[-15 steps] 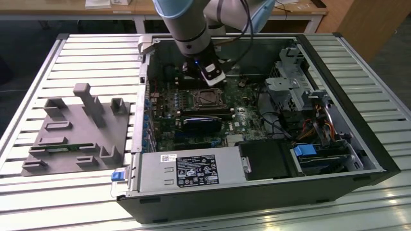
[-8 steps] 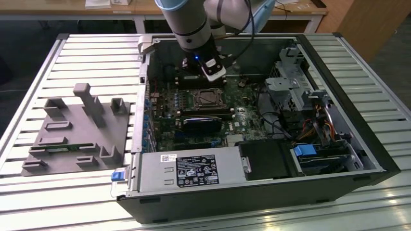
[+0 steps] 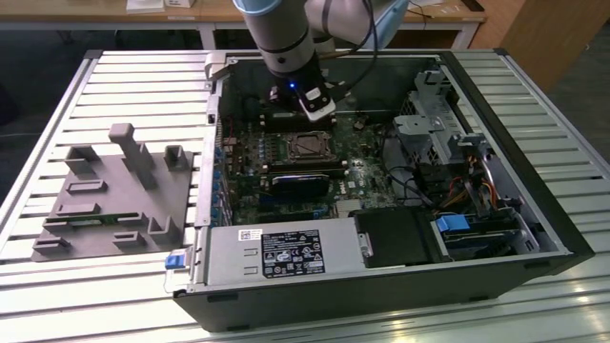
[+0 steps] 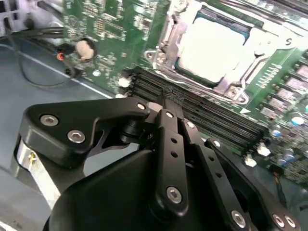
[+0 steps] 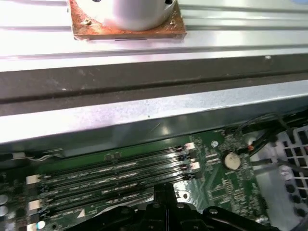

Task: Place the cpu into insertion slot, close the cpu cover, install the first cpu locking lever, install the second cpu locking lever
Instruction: 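Install the first cpu locking lever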

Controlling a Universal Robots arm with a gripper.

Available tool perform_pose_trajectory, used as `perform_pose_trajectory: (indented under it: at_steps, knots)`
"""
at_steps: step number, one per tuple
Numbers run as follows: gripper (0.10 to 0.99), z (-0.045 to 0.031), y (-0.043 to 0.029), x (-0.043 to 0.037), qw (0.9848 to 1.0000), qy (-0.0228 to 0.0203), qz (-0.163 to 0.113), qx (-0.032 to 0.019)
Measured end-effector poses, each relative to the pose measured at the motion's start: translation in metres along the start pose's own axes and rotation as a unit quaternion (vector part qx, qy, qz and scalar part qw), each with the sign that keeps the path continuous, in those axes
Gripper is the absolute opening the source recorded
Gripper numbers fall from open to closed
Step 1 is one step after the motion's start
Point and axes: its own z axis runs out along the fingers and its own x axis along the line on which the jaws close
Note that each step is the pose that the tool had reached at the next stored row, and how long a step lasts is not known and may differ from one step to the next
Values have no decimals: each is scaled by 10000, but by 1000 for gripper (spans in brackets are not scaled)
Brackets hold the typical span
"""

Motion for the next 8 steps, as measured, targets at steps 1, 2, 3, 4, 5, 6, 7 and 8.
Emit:
perform_pose_trajectory:
  at_steps: [1, 2, 3, 4, 5, 6, 7, 8]
  knots:
    - [106, 3, 1, -8, 10000, 73, 16, 26]
    - [106, 6, 3, -17, 9999, 151, 34, 53]
    - [106, 9, 4, -24, 9997, 228, 52, 81]
    - [106, 12, 5, -33, 9995, 302, 68, 108]
    - [106, 15, 7, -41, 9992, 369, 81, 137]
    - [106, 19, 8, -51, 9988, 438, 95, 170]
    - [106, 21, 10, -60, 9985, 498, 107, 204]
    - [106, 24, 11, -68, 9981, 557, 118, 238]
